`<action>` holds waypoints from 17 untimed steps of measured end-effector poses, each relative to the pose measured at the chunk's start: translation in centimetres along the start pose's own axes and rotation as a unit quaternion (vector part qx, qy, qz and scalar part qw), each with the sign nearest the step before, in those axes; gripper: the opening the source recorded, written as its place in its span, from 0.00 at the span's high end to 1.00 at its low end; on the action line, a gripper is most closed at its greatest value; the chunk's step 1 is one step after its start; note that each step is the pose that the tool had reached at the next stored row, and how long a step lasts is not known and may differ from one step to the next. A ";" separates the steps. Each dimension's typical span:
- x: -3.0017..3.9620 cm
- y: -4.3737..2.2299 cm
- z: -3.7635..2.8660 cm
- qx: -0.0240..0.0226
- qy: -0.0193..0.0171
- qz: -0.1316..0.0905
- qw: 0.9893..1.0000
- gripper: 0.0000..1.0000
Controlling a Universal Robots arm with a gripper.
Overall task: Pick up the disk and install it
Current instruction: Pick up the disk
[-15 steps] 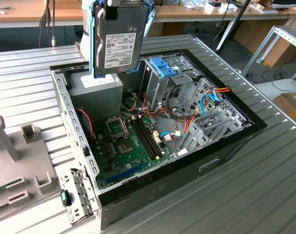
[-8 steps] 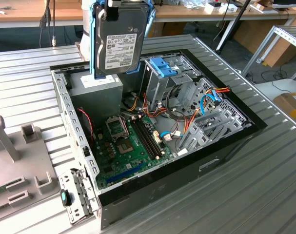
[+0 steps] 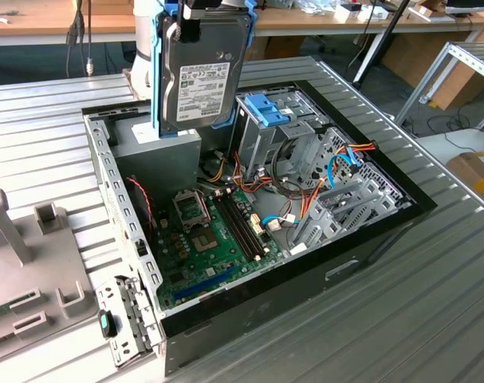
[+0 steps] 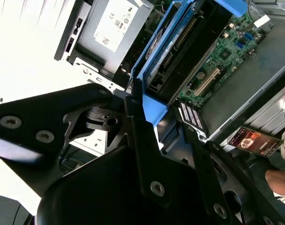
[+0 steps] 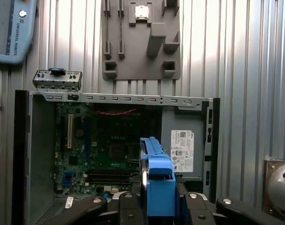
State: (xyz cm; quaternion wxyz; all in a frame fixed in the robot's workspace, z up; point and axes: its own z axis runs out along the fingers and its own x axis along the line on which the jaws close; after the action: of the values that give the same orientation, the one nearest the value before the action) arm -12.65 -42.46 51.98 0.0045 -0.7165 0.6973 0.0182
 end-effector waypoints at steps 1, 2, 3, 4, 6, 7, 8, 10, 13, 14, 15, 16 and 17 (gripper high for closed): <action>0.07 0.00 0.00 0.000 0.000 0.000 1.000 0.64; 0.14 0.01 0.00 0.000 0.000 0.000 1.000 0.64; 0.14 0.01 0.00 0.000 0.000 0.000 1.000 0.64; 0.15 0.00 -0.01 0.000 0.000 0.000 1.000 0.64; 0.20 0.00 -0.01 0.000 0.000 0.000 1.000 0.64; 0.27 0.00 -0.01 0.000 0.000 0.000 1.000 0.64; 0.40 0.00 -0.02 0.000 0.000 0.000 1.000 0.64; 0.88 0.02 -0.03 0.000 0.000 0.000 1.000 0.64; 1.59 0.04 -0.05 0.000 0.000 0.000 1.000 0.64; 1.70 0.05 -0.05 0.000 0.000 0.000 1.000 0.64; 1.70 0.05 -0.05 0.000 0.000 0.000 1.000 0.64; 1.70 0.05 -0.05 0.000 0.000 0.000 1.000 0.64; 1.71 0.04 -0.06 0.000 0.000 0.000 1.000 0.64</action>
State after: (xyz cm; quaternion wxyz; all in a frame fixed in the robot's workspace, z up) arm -12.64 -44.17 51.98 0.0045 -0.7165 0.6973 0.0182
